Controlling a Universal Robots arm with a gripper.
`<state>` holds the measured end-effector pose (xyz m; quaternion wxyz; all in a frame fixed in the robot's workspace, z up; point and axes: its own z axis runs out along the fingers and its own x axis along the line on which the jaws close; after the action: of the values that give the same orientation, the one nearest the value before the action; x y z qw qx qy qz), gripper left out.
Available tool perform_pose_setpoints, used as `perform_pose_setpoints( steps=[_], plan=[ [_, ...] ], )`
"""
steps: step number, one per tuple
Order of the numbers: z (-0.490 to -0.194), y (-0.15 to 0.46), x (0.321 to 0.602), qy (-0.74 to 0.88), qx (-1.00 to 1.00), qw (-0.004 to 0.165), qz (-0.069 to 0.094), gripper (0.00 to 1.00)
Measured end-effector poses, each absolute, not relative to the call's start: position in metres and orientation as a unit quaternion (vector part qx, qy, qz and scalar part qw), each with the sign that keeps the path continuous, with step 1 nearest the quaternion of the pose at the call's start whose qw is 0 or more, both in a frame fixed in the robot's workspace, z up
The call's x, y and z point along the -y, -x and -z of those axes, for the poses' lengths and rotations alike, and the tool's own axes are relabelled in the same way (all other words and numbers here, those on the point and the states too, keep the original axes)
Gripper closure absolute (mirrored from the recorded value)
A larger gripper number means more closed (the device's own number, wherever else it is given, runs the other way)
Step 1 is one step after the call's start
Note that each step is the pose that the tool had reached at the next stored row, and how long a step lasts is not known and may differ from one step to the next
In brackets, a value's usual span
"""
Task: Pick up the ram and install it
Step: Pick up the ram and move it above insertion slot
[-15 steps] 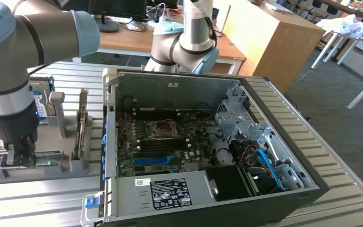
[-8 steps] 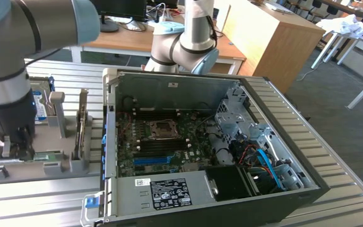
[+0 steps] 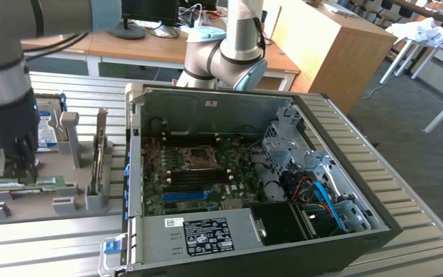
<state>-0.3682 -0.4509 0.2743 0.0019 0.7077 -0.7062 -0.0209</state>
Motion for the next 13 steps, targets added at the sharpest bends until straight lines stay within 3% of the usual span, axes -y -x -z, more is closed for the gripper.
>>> perform_pose_setpoints(
  steps=[13],
  plan=[
    [-0.330,0.368,0.451,-0.707,0.706,0.002,0.020,0.88]
  ],
)
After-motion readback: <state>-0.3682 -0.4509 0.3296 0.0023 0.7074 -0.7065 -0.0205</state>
